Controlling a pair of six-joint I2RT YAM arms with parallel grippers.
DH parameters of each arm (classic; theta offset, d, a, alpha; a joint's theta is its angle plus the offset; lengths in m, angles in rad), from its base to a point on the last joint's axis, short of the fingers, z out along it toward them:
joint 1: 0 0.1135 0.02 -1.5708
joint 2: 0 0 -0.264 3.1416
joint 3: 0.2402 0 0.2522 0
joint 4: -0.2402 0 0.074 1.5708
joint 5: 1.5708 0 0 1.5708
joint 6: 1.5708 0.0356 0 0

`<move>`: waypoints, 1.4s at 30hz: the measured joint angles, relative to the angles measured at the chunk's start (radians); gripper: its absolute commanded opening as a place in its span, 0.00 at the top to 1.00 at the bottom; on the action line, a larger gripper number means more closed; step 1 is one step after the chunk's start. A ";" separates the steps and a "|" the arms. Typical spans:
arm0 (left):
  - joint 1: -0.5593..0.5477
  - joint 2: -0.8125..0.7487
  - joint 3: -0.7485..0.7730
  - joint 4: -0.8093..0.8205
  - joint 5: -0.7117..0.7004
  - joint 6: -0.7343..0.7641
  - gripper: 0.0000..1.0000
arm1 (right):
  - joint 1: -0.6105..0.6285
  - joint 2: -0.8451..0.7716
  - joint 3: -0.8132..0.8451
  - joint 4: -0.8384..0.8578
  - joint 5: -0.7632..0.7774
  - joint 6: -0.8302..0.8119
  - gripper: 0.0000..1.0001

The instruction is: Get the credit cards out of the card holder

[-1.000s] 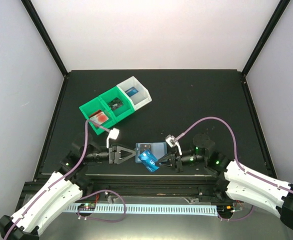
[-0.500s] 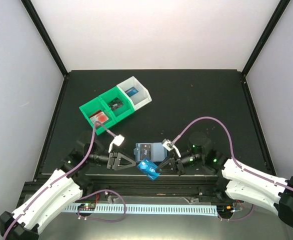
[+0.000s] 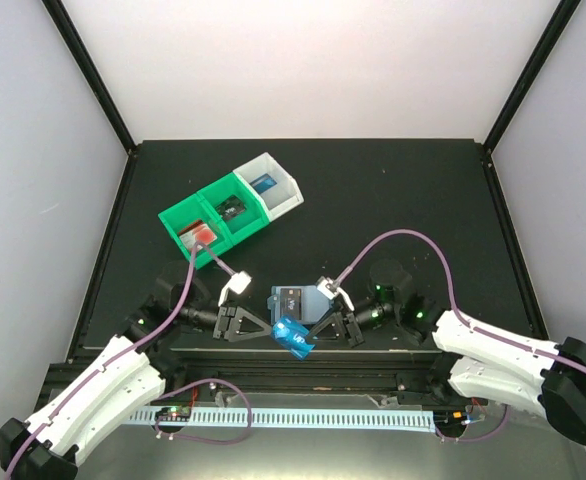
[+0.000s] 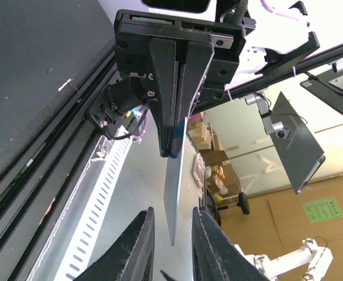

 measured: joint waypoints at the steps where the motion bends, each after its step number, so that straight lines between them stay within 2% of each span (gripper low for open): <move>1: 0.000 0.000 0.000 0.000 0.001 0.001 0.85 | 0.000 0.002 0.002 0.003 0.000 0.002 0.99; 6: 0.000 0.010 0.000 0.001 0.011 0.007 0.85 | 0.000 0.011 0.012 0.015 0.000 0.008 0.99; 8: 0.000 0.020 0.000 0.001 0.015 0.011 0.89 | 0.000 0.016 0.013 0.018 0.000 0.011 0.99; 10: 0.000 0.027 0.000 0.001 0.018 0.015 0.97 | 0.000 0.026 0.016 0.019 0.000 0.015 0.99; 15: 0.000 0.026 0.000 0.000 0.021 0.023 0.99 | 0.000 0.048 0.020 0.019 0.000 0.019 0.96; 20: 0.000 0.027 0.000 0.001 0.013 0.023 0.98 | 0.000 0.045 0.035 -0.007 0.017 0.006 0.76; 21: 0.000 0.027 0.000 0.000 0.008 0.023 0.98 | 0.000 0.040 0.038 -0.018 0.028 0.001 0.70; 27: 0.000 0.026 0.000 -0.009 -0.045 0.021 0.98 | 0.000 -0.007 0.049 -0.091 0.126 -0.031 0.35; 34: 0.000 0.025 0.011 -0.022 -0.137 0.002 0.98 | 0.000 -0.059 0.067 -0.212 0.308 -0.085 0.06; 36: 0.000 0.025 0.031 -0.042 -0.184 0.003 0.98 | -0.001 -0.079 0.072 -0.245 0.360 -0.097 0.01; 42: 0.002 0.034 0.081 -0.084 -0.354 0.007 0.99 | -0.001 -0.148 0.081 -0.305 0.481 -0.117 0.00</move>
